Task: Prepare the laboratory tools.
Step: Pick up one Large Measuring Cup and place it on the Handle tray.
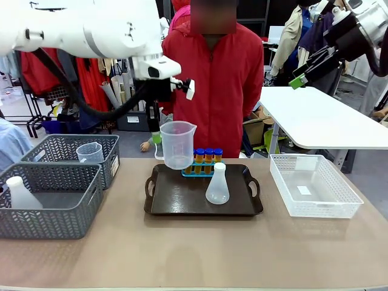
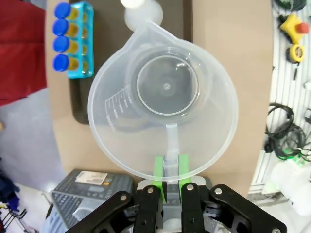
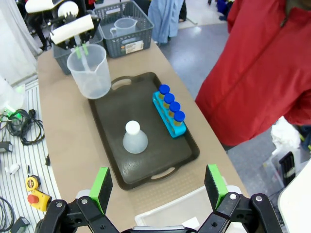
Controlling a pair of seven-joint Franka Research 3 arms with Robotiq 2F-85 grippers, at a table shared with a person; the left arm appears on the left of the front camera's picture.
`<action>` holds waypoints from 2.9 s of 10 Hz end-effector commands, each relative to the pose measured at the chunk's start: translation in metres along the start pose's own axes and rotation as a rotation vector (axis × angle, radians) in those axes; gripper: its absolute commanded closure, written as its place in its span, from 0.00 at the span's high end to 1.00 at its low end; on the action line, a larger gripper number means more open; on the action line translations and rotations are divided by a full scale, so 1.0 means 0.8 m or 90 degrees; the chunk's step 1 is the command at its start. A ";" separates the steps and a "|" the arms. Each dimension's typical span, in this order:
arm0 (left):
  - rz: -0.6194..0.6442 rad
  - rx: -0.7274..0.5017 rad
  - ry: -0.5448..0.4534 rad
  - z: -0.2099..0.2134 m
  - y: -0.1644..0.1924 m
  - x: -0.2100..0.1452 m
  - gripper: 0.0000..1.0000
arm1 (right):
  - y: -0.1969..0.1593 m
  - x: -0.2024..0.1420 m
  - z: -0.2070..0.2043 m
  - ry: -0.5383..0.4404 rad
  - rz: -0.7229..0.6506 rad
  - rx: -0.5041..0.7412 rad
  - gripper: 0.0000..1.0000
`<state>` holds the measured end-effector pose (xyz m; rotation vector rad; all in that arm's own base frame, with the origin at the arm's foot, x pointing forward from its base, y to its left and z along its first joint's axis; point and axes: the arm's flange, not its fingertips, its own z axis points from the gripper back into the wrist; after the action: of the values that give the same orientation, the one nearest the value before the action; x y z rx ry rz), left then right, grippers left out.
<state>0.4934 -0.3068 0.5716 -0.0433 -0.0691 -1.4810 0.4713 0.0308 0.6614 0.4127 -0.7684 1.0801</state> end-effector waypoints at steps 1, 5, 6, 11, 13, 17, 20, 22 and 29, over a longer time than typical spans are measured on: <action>0.016 0.004 0.000 -0.029 -0.020 -0.009 0.00 | 0.001 0.001 0.002 -0.004 0.003 0.003 1.00; 0.049 0.001 0.004 -0.067 -0.028 -0.004 0.00 | 0.001 0.001 0.002 -0.004 0.003 0.003 1.00; 0.053 -0.018 -0.029 -0.054 -0.022 -0.007 0.00 | 0.001 0.001 0.002 -0.004 0.003 0.003 1.00; 0.052 0.050 0.026 -0.053 -0.010 -0.009 0.00 | 0.001 0.001 0.002 -0.004 0.003 0.003 1.00; 0.080 0.096 0.056 -0.081 0.000 -0.001 0.00 | 0.001 0.001 0.002 -0.004 0.003 0.003 1.00; 0.084 0.081 0.055 -0.139 0.011 0.010 0.00 | 0.001 0.001 0.002 -0.004 0.003 0.003 1.00; 0.077 0.048 0.042 -0.168 0.013 0.019 0.00 | 0.001 0.001 0.002 -0.004 0.003 0.003 1.00; 0.075 0.027 0.033 -0.187 0.014 0.021 0.00 | 0.001 0.001 0.002 -0.004 0.003 0.003 1.00; 0.099 0.018 0.042 -0.217 0.023 0.009 0.00 | 0.001 0.001 0.002 -0.004 0.003 0.003 1.00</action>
<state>0.5198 -0.3308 0.4025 0.0301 -0.0182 -1.3456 0.4713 0.0308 0.6614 0.4127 -0.7684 1.0801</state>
